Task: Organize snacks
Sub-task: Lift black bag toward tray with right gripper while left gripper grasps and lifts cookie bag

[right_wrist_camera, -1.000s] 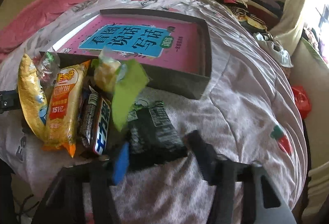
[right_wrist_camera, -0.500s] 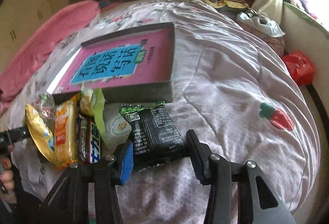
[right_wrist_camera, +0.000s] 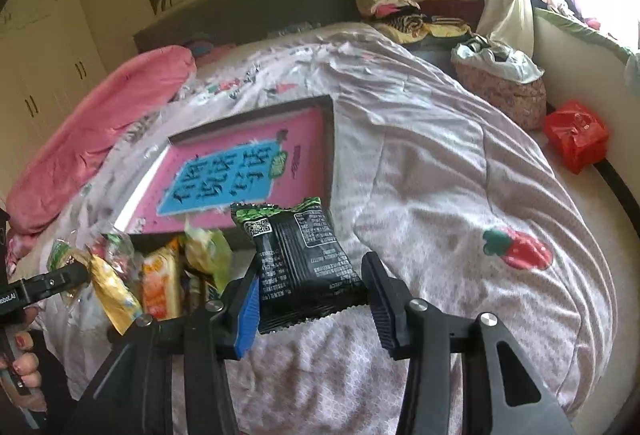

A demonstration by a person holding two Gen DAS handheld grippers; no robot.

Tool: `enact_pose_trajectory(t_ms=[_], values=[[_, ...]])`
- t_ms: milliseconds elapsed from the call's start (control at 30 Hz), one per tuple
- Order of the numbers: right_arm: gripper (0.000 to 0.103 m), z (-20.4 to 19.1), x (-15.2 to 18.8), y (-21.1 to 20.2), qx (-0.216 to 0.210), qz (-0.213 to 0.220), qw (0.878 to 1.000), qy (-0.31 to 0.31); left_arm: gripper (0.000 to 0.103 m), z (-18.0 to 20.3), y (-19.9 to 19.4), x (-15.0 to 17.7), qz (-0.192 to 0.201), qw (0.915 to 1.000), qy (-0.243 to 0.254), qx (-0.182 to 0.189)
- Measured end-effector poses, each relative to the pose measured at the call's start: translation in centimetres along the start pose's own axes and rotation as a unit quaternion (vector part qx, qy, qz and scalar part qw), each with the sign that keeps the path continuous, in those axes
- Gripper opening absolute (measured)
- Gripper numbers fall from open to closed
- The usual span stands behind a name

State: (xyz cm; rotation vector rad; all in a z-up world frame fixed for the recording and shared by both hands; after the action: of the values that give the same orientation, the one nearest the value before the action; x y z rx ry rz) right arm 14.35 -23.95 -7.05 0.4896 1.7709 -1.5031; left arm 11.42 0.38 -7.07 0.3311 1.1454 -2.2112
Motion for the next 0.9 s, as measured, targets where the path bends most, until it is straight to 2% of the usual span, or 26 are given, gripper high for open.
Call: enact_pose_trajectory(t_ms=[100, 400, 900], values=[[0.048, -0.3, -0.7, -0.2, -0.001, 0.006, 1.000, -0.002, 0.039, -0.3, -0.8, -1.3, 0.020, 0.9997, 0.004, -0.011], [0.048, -0.7, -2.2, 0.2, -0.003, 0.014, 1.000, -0.005, 0.039, -1.4, -0.3, -4.5, 0.040, 0.9987, -0.011, -0.029], [0.048, -1.3, -4.6, 2.6, -0.004, 0.015, 1.000, -0.018, 0.039, -1.6, 3.6, -6.9, 0.029, 0.9984, -0.017, -0.045]])
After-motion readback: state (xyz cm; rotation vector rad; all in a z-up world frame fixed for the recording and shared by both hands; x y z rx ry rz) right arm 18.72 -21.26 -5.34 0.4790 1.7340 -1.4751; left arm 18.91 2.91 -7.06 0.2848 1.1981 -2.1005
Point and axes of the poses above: each gripper's, at about its wrist camera, not at the fingertips, and y roughly the way its jaws point, z to its right, x to its underside, the point moved 10 cm from there along y, roughly the way its jaws point, and after that the axes turned 13 degrees about -y, right-handed, at the moved point
